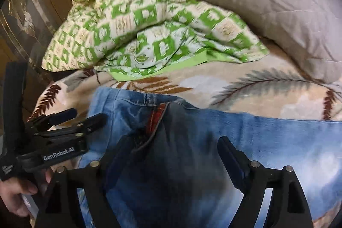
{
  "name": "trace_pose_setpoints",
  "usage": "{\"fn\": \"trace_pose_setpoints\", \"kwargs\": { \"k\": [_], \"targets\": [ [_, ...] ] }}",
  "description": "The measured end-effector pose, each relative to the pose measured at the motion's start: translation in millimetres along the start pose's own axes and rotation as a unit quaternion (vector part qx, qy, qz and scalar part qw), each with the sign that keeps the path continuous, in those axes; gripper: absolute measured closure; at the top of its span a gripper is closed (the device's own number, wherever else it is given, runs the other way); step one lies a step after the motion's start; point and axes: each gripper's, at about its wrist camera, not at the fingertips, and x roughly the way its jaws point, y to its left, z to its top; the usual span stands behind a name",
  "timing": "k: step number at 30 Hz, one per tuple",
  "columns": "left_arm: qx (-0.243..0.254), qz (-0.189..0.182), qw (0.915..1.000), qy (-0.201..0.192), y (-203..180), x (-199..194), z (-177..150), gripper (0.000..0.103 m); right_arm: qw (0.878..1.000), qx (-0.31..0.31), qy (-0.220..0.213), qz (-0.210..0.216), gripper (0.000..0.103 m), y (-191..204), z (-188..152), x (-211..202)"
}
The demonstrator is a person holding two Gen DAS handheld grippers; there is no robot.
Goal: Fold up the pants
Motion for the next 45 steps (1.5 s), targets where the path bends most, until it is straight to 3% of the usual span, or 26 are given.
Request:
{"fn": "trace_pose_setpoints", "kwargs": {
  "k": [7,11,17,25,32,37,45],
  "targets": [
    [0.009,-0.002,0.9999,-0.012,7,-65,-39,0.018,0.999,-0.024,-0.036,-0.009,0.018,-20,-30,-86],
    [0.043,-0.012,0.9988,-0.02,-12,-104,-63,0.018,0.998,-0.015,-0.052,-0.022,0.018,-50,-57,-137],
    [0.094,-0.034,0.9948,-0.02,-86,-127,-75,0.018,0.995,0.038,-0.067,-0.059,0.018,-124,-90,-206],
    [0.157,-0.085,0.9834,-0.032,-233,-121,-79,0.018,0.985,0.076,-0.075,-0.136,0.018,-221,-126,-268],
    [0.192,-0.116,0.9743,-0.019,-305,-96,-52,0.018,0.981,0.086,-0.058,-0.162,0.018,-283,-110,-258],
    [0.259,-0.11,0.9588,-0.038,-346,-59,-20,0.018,0.984,0.06,-0.038,-0.164,0.018,-311,-70,-215],
    [0.333,-0.105,0.9372,0.003,-383,29,24,0.018,0.985,0.079,0.028,-0.149,0.018,-371,-13,-117]
  ]
}}
